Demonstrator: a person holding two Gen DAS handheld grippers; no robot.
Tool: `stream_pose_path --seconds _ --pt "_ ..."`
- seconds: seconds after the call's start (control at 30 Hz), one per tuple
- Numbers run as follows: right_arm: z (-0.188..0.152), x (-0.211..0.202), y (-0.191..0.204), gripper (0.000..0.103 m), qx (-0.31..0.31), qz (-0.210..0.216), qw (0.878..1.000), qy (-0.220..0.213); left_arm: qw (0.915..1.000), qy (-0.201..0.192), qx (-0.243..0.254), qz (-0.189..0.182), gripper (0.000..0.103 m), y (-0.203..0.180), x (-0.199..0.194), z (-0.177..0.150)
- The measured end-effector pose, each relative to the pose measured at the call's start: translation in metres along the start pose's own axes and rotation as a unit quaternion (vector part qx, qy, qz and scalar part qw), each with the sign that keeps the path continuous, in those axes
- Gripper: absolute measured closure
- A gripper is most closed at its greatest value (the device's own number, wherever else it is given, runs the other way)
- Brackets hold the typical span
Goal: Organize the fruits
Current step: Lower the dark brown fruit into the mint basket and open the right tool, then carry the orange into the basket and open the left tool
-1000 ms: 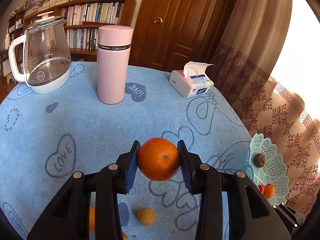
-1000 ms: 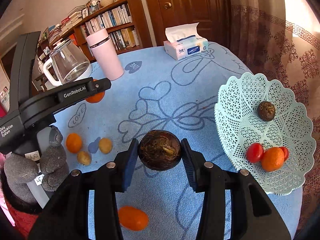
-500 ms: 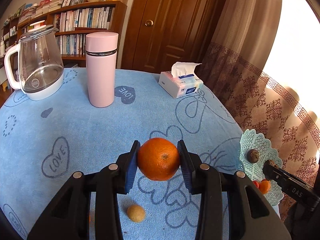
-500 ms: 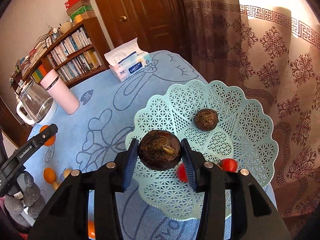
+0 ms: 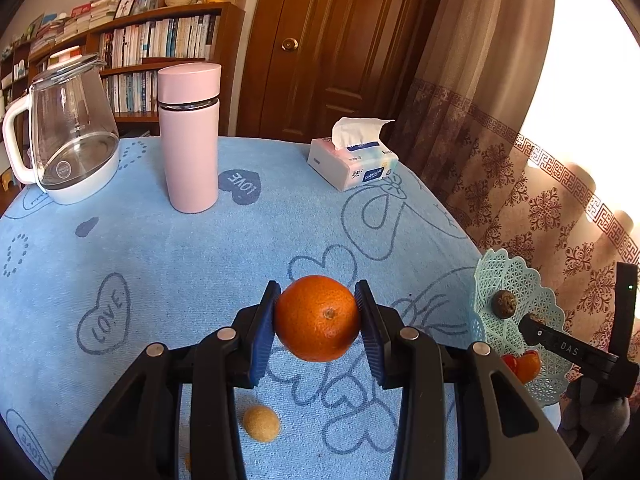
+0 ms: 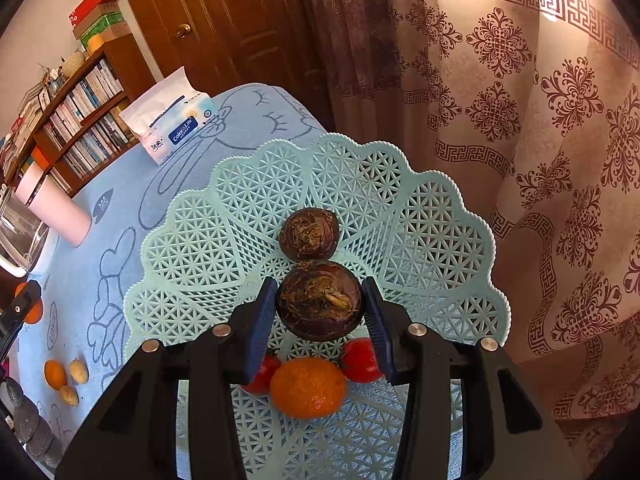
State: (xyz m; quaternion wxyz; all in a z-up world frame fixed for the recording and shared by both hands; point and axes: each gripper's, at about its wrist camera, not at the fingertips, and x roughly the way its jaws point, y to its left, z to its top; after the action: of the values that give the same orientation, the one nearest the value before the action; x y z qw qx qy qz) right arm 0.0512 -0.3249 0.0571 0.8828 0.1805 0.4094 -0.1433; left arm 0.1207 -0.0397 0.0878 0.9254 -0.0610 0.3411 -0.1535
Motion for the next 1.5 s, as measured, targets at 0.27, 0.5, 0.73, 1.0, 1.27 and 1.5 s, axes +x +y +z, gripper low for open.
stream_pose_path --seconds 0.27,0.5,0.73,1.0,1.27,1.5 --pt "0.0 0.004 -0.007 0.058 0.007 -0.013 1.0 0.005 1.0 0.001 0.005 -0.001 0.064 -0.003 0.001 -0.001" --pt "0.001 -0.003 -0.01 0.057 0.014 -0.012 1.0 -0.002 1.0 0.001 0.008 -0.003 0.064 -0.006 0.001 -0.002" --pt "-0.004 -0.018 -0.012 0.057 0.02 0.0 1.0 -0.014 0.9999 -0.001 0.015 -0.009 0.064 -0.01 -0.001 -0.004" --pt "-0.022 -0.054 -0.012 0.055 0.011 0.003 0.999 -0.053 0.9991 -0.005 0.035 -0.025 0.064 -0.024 -0.003 -0.009" --pt "-0.049 -0.094 -0.02 0.051 0.008 0.016 0.996 -0.092 0.9967 -0.008 0.06 -0.054 0.064 -0.046 -0.005 -0.018" --pt "-0.075 -0.112 -0.036 0.051 0.019 0.04 0.995 -0.094 0.9938 0.002 0.087 -0.07 0.064 -0.068 -0.002 -0.027"
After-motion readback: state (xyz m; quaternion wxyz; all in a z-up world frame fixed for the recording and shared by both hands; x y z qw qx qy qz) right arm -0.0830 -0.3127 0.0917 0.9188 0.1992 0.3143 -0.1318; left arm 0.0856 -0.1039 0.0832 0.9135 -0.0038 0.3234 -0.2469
